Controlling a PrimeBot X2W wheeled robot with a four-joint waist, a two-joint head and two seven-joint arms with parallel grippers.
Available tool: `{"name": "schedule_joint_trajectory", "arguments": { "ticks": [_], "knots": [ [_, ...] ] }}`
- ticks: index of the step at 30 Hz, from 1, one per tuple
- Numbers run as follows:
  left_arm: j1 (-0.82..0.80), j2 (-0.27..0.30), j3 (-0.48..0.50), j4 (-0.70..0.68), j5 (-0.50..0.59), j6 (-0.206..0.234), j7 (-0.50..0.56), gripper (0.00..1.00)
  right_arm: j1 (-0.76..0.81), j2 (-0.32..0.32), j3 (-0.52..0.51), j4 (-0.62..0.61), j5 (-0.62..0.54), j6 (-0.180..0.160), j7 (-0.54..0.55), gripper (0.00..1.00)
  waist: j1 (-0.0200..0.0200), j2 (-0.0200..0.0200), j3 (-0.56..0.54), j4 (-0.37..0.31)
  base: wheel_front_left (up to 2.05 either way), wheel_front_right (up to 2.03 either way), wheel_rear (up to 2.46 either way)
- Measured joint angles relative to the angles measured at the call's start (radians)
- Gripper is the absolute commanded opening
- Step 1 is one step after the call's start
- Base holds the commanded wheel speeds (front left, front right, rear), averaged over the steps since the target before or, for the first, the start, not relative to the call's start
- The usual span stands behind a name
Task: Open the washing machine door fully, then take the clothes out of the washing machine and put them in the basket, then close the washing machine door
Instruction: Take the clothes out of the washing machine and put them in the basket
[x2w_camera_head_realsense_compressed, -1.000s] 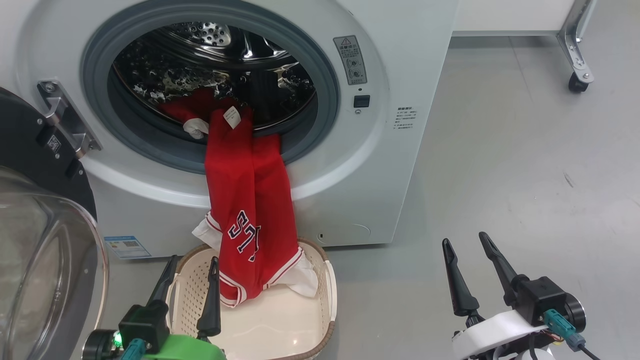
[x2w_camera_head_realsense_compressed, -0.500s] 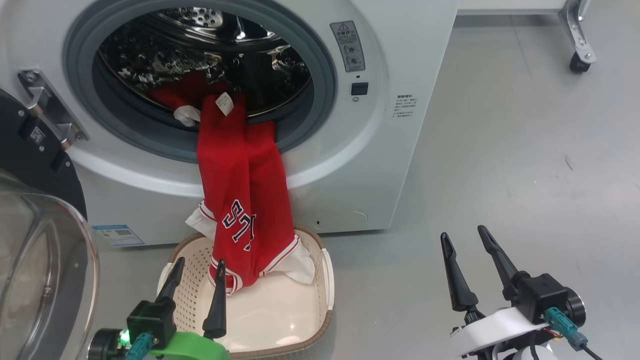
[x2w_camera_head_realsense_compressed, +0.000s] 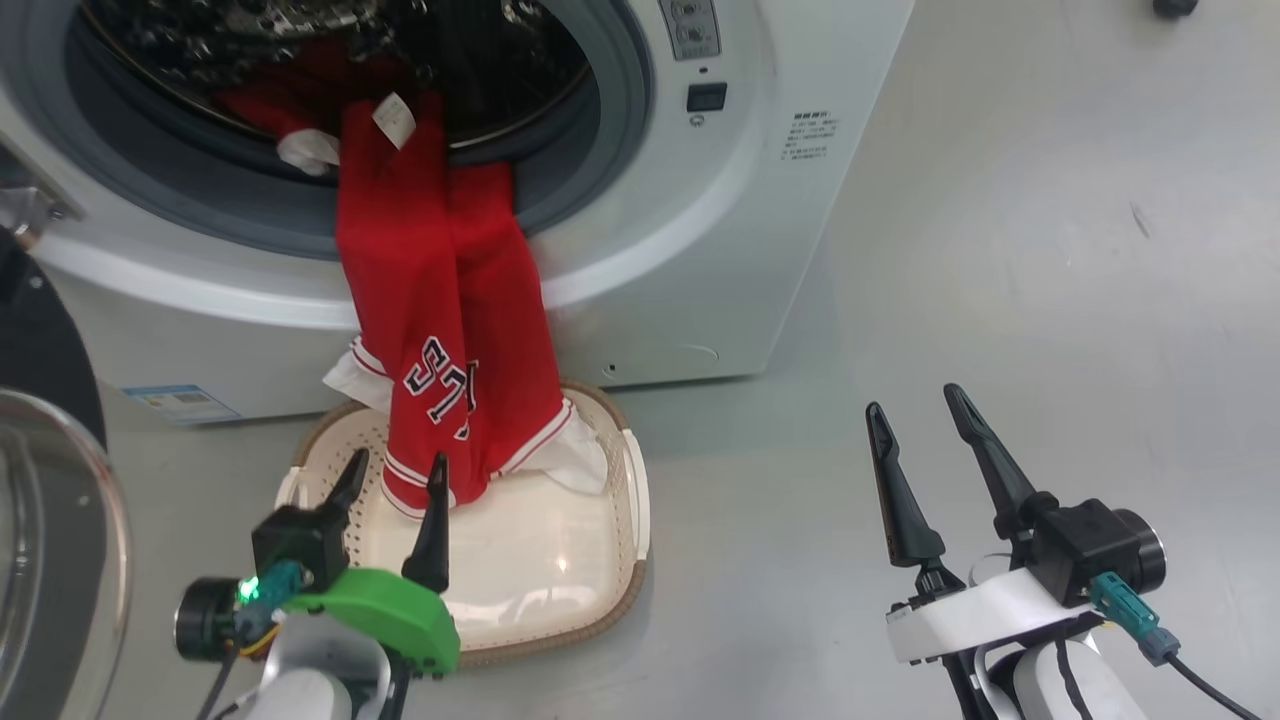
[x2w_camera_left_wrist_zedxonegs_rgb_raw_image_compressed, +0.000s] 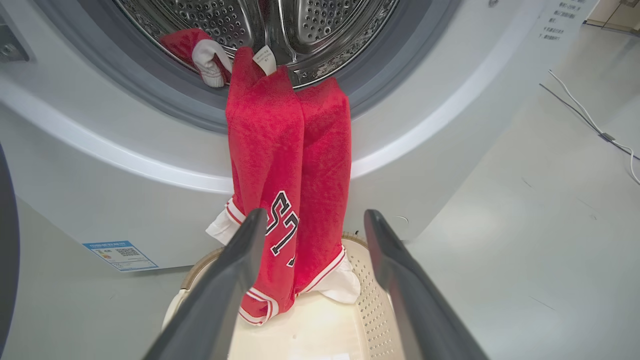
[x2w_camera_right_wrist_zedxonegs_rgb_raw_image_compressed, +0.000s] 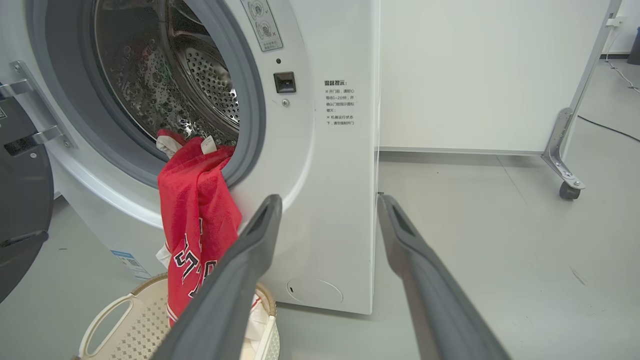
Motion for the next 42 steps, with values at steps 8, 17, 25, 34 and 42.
{"name": "schedule_joint_trajectory", "arguments": {
  "ticks": [8, 17, 25, 34, 42],
  "knots": [
    [-0.148, -0.002, 0.023, 0.09, -0.021, -0.002, 0.061, 1.0, -0.051, -0.001, 0.023, -0.019, 0.004, 0.007, 0.0, 1.0, 0.0, 0.0, 0.09, -0.028, 0.0, 0.0, 0.0],
    [-0.303, 0.008, 0.062, 0.217, -0.052, -0.012, 0.143, 1.0, -0.124, -0.001, 0.058, -0.032, 0.025, 0.01, 0.0, 1.0, 0.0, 0.0, 0.199, -0.081, 0.0, 0.0, 0.0],
    [-0.414, 0.047, 0.105, 0.324, -0.07, -0.012, 0.201, 1.0, -0.166, -0.001, 0.086, -0.033, 0.035, 0.01, 0.0, 1.0, 0.0, 0.0, 0.274, -0.14, 0.0, 0.0, 0.0],
    [-0.517, 0.075, 0.146, 0.434, -0.079, -0.009, 0.214, 1.0, -0.203, -0.001, 0.097, -0.031, 0.058, 0.006, 0.0, 1.0, 0.0001, 0.0, 0.329, -0.194, 0.0, 0.0, 0.0],
    [-0.593, 0.095, 0.172, 0.497, -0.072, 0.003, 0.185, 1.0, -0.209, -0.001, 0.103, -0.02, 0.064, 0.006, 0.0, 1.0, 0.0001, 0.0, 0.343, -0.206, 0.0, 0.0, 0.0]
  ]
}}
